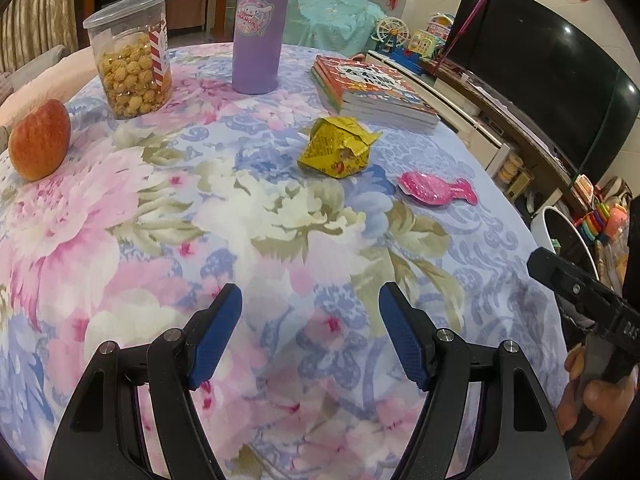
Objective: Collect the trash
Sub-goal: 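Reach toward the yellow packet with the left tool while the right tool reaches the pink hairbrush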
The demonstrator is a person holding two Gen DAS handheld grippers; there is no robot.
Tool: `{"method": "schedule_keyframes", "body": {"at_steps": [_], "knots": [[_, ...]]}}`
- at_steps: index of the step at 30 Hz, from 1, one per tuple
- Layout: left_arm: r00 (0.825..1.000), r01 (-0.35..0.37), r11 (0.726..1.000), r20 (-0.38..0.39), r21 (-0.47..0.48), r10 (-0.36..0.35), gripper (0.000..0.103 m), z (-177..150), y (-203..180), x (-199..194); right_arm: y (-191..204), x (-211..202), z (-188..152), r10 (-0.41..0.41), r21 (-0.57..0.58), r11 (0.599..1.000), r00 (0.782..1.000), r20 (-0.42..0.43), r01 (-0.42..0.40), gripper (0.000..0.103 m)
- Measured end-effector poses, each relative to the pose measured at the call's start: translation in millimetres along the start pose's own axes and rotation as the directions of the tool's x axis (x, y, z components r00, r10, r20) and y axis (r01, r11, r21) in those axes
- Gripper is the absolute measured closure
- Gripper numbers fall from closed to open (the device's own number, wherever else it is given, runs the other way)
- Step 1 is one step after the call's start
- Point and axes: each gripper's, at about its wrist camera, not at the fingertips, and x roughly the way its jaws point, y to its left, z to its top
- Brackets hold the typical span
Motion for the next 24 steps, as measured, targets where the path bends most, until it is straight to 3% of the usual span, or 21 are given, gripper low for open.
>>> {"method": "schedule_keyframes", "body": {"at_steps": [6,9,17,23,24], "knots": [[1.000,0.007,1.000,0.004,-0.003,-0.007,0.030,9.5,0.4,8.4,-6.8,14.1,14.1,-0.023,-0.018,1.000,1.000,0.005,0.023,0.005],[1.000,0.015,1.000,0.019,0.008,-0.015,0.030,18.7,-2.0,14.3,-12.2,23.4,20.0,-0.072,-0.027,0.997,0.997,0.017,0.073,0.006],[0.999,0.030,0.999,0.036,0.017,-0.030,0.030,58.2,-11.2,41.5,-20.7,51.2,41.1,-0.053,0.013,0.999,0.999,0.000,0.053,0.015],[0.999,-0.007,0.999,0.052,0.051,0.004,0.030,77.0,-17.2,65.5,-32.0,79.3,54.0,-0.047,0.049,0.998,0.997,-0.055,0.050,0.033],[0.998,-0.014,0.999,0.059,0.052,0.011,0.030,78.5,-16.9,68.8,-33.4,81.5,55.0,-0.048,0.049,0.997,0.997,-0.059,0.051,0.041]]}}
